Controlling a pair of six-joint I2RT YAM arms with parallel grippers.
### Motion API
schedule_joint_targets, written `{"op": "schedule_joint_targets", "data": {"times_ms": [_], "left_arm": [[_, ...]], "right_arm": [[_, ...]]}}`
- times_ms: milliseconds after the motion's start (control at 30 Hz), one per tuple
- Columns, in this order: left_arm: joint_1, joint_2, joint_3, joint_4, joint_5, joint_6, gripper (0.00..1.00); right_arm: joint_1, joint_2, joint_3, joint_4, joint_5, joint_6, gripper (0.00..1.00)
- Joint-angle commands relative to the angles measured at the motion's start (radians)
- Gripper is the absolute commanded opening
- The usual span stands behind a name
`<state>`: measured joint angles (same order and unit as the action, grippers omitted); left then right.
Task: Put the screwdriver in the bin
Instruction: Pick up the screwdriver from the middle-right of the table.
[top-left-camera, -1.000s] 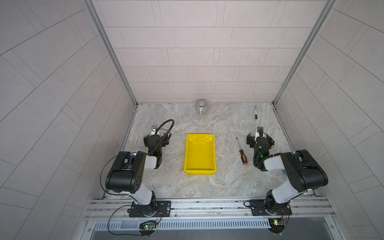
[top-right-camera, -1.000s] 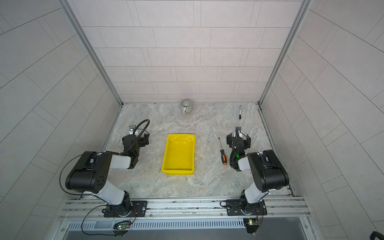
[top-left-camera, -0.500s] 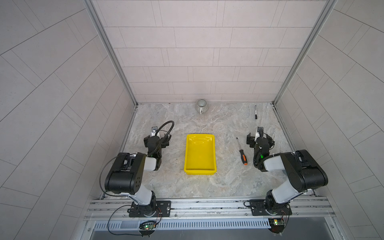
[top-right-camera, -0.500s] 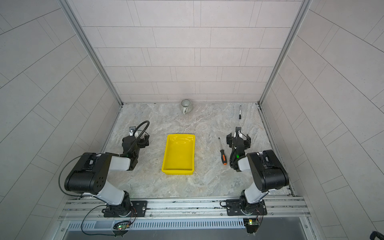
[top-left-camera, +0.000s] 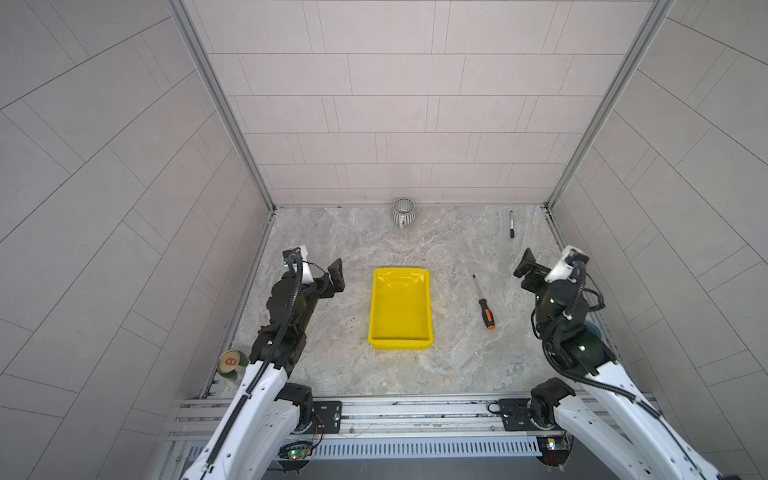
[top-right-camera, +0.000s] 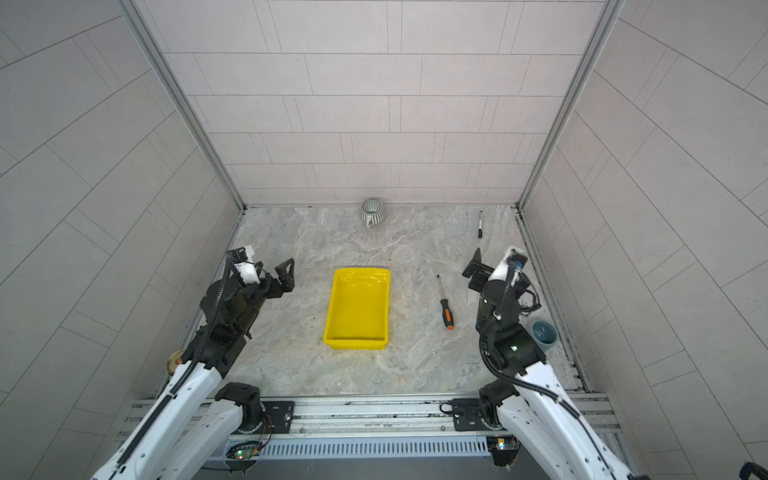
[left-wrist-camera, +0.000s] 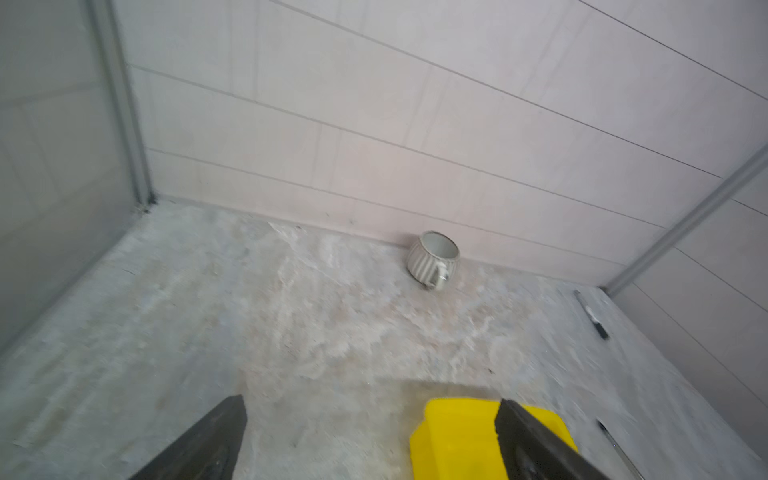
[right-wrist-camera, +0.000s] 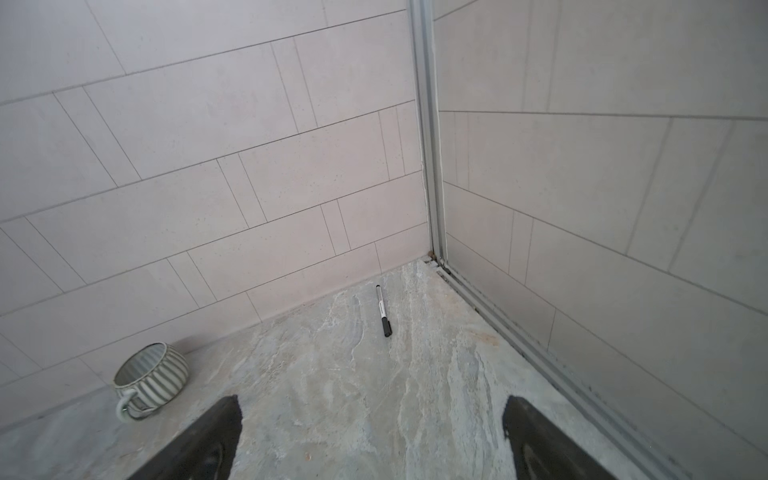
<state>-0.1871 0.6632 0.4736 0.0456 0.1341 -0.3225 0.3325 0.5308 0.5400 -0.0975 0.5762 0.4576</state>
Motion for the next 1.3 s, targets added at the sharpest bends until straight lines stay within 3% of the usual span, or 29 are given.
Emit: {"op": "schedule_joint_targets", "data": {"times_ms": [0, 100, 300, 367, 433, 533, 667, 733, 867, 933, 1033, 1167, 1267], "left_arm": [[0.001, 0.007, -0.097, -0.221, 0.153, -0.095, 1.0], [0.005, 0.062, -0.073, -0.266, 0.069, -0.119, 1.0], [0.006, 0.203, -0.026, -0.281, 0.087, -0.12, 1.0], [0.008, 0.205, -0.008, -0.324, 0.024, -0.132, 1.0], [0.008, 0.193, -0.003, -0.379, -0.111, -0.178, 1.0], [0.02, 0.179, 0.014, -0.533, -0.332, -0.293, 1.0], [0.073, 0.168, -0.004, -0.545, -0.323, -0.338, 1.0], [0.082, 0.177, -0.012, -0.533, -0.322, -0.346, 1.0], [0.083, 0.153, -0.019, -0.584, -0.441, -0.397, 1.0], [0.083, 0.123, -0.033, -0.557, -0.392, -0.36, 1.0], [0.083, 0.07, -0.052, -0.537, -0.343, -0.329, 1.0], [0.083, 0.037, -0.067, -0.517, -0.31, -0.316, 1.0], [0.083, 0.039, -0.067, -0.524, -0.313, -0.315, 1.0]], "right_arm": [[-0.006, -0.1, -0.158, -0.447, -0.085, 0.186, 0.99], [-0.002, -0.215, -0.21, -0.45, -0.13, 0.156, 0.99], [0.0, -0.226, -0.234, -0.42, -0.157, 0.147, 0.99], [0.0, -0.198, -0.233, -0.406, -0.157, 0.147, 0.99], [0.002, -0.158, -0.232, -0.37, -0.164, 0.142, 0.99], [0.007, -0.061, -0.21, -0.354, -0.172, 0.141, 0.99], [0.007, 0.139, -0.116, -0.393, -0.218, 0.15, 0.99], [0.007, 0.283, -0.026, -0.424, -0.318, 0.12, 0.99], [0.006, 0.575, 0.219, -0.658, -0.452, 0.112, 1.0], [-0.002, 0.679, 0.303, -0.731, -0.535, 0.071, 1.0], [-0.001, 0.781, 0.389, -0.819, -0.566, 0.036, 0.92], [-0.001, 0.812, 0.4, -0.823, -0.554, 0.02, 0.65], [-0.001, 0.826, 0.396, -0.834, -0.513, 0.023, 0.56]]}}
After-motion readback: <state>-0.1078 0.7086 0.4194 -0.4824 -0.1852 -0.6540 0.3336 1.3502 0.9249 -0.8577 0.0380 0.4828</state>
